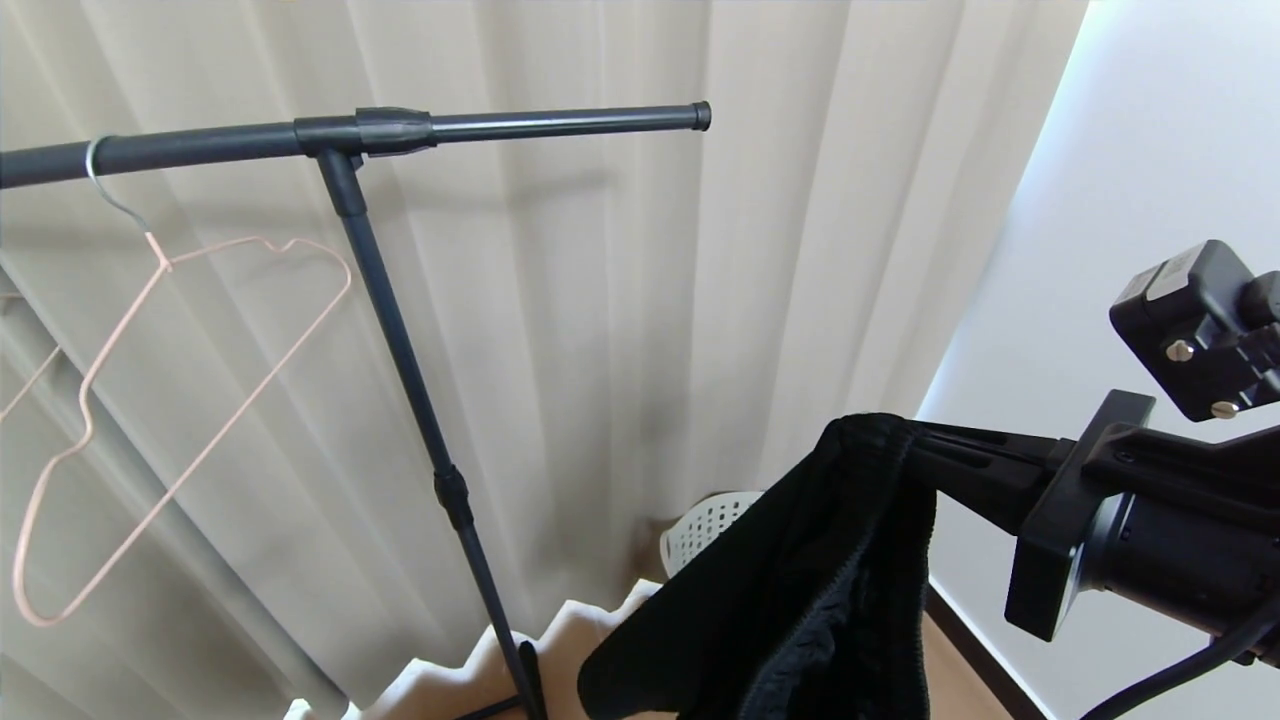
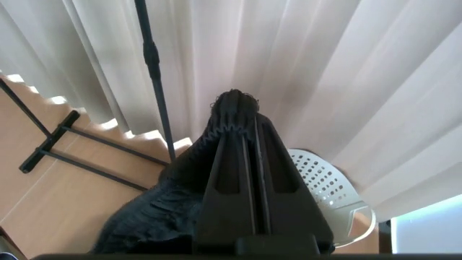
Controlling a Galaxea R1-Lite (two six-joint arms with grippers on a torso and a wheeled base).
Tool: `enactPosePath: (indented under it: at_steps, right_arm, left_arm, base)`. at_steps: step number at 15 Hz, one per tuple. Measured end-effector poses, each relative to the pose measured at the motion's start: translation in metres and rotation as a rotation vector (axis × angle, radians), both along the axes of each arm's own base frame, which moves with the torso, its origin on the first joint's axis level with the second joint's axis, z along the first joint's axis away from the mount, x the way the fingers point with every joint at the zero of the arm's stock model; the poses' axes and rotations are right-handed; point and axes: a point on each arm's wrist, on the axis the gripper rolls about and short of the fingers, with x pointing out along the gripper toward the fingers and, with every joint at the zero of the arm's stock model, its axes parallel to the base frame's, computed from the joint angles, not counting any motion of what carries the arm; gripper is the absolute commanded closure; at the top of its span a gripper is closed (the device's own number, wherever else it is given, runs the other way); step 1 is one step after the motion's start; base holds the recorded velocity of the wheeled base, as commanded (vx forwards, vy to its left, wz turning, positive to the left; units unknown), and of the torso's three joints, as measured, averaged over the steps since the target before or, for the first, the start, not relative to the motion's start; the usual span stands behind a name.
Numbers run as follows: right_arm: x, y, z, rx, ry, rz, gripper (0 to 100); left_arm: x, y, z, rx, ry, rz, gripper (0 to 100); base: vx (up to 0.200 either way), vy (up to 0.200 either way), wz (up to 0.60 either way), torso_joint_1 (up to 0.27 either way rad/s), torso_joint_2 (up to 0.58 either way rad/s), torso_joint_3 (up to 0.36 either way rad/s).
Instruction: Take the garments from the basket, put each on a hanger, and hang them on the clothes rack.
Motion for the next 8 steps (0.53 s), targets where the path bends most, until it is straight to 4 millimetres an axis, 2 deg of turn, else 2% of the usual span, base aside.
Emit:
enactPosePath:
  at_steps: [8]
  right_arm:
    - [-0.0004, -0.0004, -0.0013, -0.004, 0.002, 0.0, 100]
  left_arm:
    - [0.0, 0.0, 0.0001, -0.002, -0.001, 0.002, 0]
  base:
    - [0.0, 0.0, 0.0, 0.244, -0.57, -0.334]
